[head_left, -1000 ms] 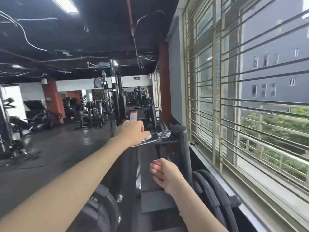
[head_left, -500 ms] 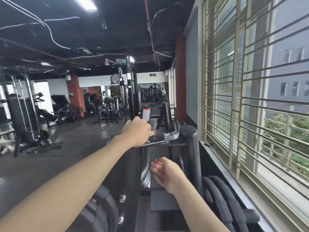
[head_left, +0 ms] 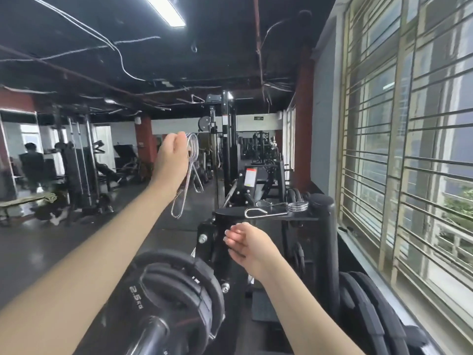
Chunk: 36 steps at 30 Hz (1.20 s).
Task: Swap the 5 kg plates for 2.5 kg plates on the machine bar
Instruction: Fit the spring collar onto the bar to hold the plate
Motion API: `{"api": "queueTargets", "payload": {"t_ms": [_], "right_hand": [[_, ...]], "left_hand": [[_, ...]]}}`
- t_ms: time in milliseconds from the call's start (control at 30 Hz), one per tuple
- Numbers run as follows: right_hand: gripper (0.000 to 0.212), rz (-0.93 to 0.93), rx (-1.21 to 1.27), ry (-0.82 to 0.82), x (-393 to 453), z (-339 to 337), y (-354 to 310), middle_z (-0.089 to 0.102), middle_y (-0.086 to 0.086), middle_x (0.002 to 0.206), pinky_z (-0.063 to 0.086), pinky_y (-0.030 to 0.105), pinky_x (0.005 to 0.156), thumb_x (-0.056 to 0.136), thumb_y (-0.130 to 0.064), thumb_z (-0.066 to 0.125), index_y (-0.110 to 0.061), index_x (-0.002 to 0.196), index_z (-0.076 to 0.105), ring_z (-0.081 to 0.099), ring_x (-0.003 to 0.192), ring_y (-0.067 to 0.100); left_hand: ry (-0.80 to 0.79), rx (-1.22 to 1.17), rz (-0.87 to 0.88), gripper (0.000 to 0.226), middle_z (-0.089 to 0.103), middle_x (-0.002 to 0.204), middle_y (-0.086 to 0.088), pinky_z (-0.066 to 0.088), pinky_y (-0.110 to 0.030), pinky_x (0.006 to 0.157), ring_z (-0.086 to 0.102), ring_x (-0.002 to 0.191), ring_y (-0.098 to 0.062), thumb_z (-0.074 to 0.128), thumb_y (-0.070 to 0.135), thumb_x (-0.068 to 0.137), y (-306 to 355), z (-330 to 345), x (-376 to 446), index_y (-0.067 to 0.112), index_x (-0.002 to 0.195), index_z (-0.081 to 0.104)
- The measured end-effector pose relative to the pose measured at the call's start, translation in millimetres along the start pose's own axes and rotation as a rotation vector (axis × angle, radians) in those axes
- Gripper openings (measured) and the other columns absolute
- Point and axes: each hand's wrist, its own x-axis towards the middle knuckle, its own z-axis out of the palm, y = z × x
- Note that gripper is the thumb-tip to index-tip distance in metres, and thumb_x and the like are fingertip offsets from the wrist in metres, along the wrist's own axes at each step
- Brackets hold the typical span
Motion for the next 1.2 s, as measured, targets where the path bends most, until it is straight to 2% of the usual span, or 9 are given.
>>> {"api": "queueTargets", "payload": {"t_ms": [100, 267, 367, 467, 567, 733, 867, 1033, 1200], "right_hand": [[0.025, -0.017, -0.008, -0.058, -31, 46, 12, 0.073, 0.002, 0.090, 0.053, 0.032, 0.076, 0.103, -0.036, 0.052, -0.013, 0.103, 0.062, 0.068, 0.090, 0.020], [0.062, 0.041, 0.126, -0.140, -97, 109, 48, 0.069, 0.017, 0.117, 0.056, 0.045, 0.087, 0.098, -0.065, 0.043, -0.007, 0.116, 0.058, 0.067, 0.105, 0.032], [0.075, 0.097, 0.170, -0.281, -142, 130, 79, 0.067, 0.018, 0.126, 0.051, 0.052, 0.097, 0.097, -0.068, 0.038, -0.003, 0.128, 0.058, 0.059, 0.121, 0.039], [0.068, 0.148, 0.136, -0.419, -188, 130, 113, 0.063, 0.017, 0.137, 0.040, 0.058, 0.110, 0.095, -0.059, 0.050, -0.007, 0.139, 0.056, 0.052, 0.130, 0.042], [0.070, 0.130, 0.101, -0.465, -228, 119, 143, 0.061, 0.015, 0.141, 0.036, 0.058, 0.115, 0.090, -0.052, 0.062, -0.014, 0.147, 0.048, 0.051, 0.134, 0.043], [0.105, 0.059, 0.089, -0.527, -294, 102, 173, 0.055, 0.013, 0.148, 0.034, 0.055, 0.117, 0.065, -0.058, 0.086, -0.012, 0.150, 0.046, 0.046, 0.140, 0.041], [0.101, 0.032, -0.292, -0.515, -342, 102, 174, 0.052, 0.006, 0.151, 0.031, 0.050, 0.120, 0.067, -0.056, 0.084, -0.018, 0.152, 0.044, 0.045, 0.142, 0.026], [0.092, 0.084, -0.766, -0.520, -402, 110, 176, 0.045, -0.018, 0.153, 0.026, 0.034, 0.119, 0.084, -0.047, 0.073, -0.041, 0.159, 0.019, 0.037, 0.142, 0.001], [0.110, 0.032, -1.058, -0.439, -444, 115, 198, 0.032, -0.014, 0.161, 0.024, 0.041, 0.123, 0.075, -0.061, 0.074, -0.048, 0.157, 0.001, 0.031, 0.147, 0.011]], "left_hand": [[0.036, -0.484, -0.229, 0.025, 0.067, 0.123, -0.012, 0.051, -0.045, 0.100, 0.068, 0.106, -0.026, 0.035, 0.038, 0.107, 11, -47, -26, 0.025, 0.097, 0.053], [-0.033, -0.944, -0.442, 0.044, 0.071, 0.121, -0.016, 0.059, -0.040, 0.085, 0.070, 0.108, -0.032, 0.028, 0.029, 0.111, 17, -124, -82, 0.004, 0.144, 0.041], [-0.078, -1.032, -0.523, 0.034, 0.075, 0.114, -0.012, 0.063, -0.033, 0.074, 0.076, 0.092, -0.026, 0.031, 0.022, 0.107, 16, -170, -125, 0.006, 0.110, 0.060], [-0.077, -1.075, -0.610, 0.027, 0.078, 0.105, -0.008, 0.059, -0.033, 0.081, 0.077, 0.087, -0.025, 0.034, 0.016, 0.103, 18, -209, -171, 0.012, 0.086, 0.054], [-0.051, -1.136, -0.741, 0.030, 0.079, 0.100, -0.007, 0.061, -0.028, 0.067, 0.078, 0.079, -0.023, 0.035, 0.022, 0.106, 16, -236, -211, 0.009, 0.092, 0.058], [-0.113, -1.201, -0.853, 0.030, 0.077, 0.082, -0.001, 0.059, -0.024, 0.055, 0.076, 0.067, -0.017, 0.042, 0.025, 0.104, 25, -260, -255, 0.007, 0.089, 0.060], [-0.128, -1.145, -0.897, 0.037, 0.054, 0.054, 0.003, 0.044, -0.017, 0.035, 0.056, 0.037, -0.008, 0.043, 0.033, 0.103, 37, -260, -284, 0.017, 0.072, 0.051], [-0.249, -1.108, -0.854, 0.054, 0.034, 0.040, 0.005, 0.027, -0.015, 0.029, 0.031, 0.027, -0.008, 0.043, 0.033, 0.104, 65, -253, -322, 0.022, 0.051, 0.044], [-0.445, -0.906, -0.707, 0.066, 0.033, 0.038, -0.001, 0.029, -0.020, 0.034, 0.031, 0.030, -0.014, 0.039, 0.034, 0.105, 80, -259, -359, 0.022, 0.040, 0.039]]}}
